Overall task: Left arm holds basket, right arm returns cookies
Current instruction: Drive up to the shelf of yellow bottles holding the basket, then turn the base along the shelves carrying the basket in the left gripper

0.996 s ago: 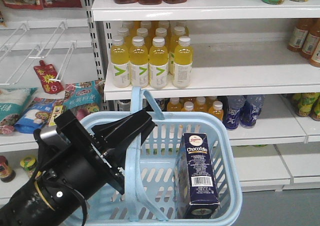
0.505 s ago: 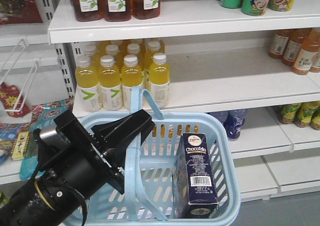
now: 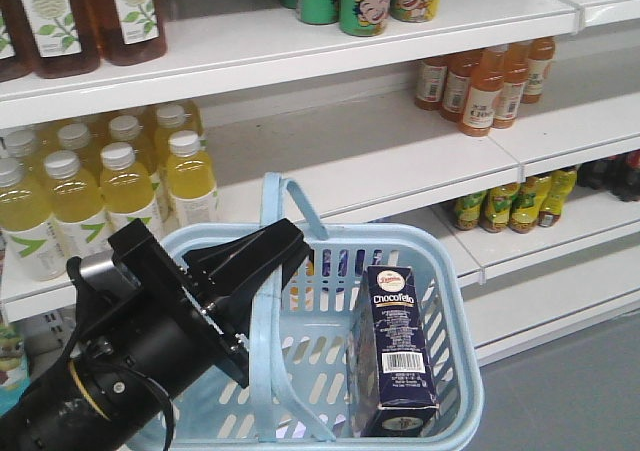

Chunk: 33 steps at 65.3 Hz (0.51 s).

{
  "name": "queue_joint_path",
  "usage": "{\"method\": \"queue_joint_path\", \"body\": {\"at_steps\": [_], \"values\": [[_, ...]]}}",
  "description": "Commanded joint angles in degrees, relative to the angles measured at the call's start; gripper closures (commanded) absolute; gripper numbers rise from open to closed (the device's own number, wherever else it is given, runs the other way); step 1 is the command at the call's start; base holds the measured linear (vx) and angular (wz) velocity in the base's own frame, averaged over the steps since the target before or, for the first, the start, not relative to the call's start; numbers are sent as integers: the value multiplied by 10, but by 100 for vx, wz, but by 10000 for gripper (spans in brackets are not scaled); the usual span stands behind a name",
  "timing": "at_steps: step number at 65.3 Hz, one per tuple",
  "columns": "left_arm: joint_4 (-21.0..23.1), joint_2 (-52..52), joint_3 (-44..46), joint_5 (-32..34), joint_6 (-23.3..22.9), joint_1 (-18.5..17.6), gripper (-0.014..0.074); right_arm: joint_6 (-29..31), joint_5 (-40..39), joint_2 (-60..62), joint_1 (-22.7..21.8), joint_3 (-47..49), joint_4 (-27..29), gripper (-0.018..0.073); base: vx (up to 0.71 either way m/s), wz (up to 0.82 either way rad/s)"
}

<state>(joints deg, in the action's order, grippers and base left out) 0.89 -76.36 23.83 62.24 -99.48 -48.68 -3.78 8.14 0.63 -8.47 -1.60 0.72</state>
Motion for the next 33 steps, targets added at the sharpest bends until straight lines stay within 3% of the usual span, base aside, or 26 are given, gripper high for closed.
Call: {"method": "queue_joint_path", "body": {"at_steps": [1, 33], "values": [[3, 18, 16, 100, -2, -4, 599, 5, -44, 7, -1, -10, -4, 565, 7, -40], [3, 18, 16, 100, -2, -4, 599, 5, -44, 7, -1, -10, -4, 565, 4, -42]]}}
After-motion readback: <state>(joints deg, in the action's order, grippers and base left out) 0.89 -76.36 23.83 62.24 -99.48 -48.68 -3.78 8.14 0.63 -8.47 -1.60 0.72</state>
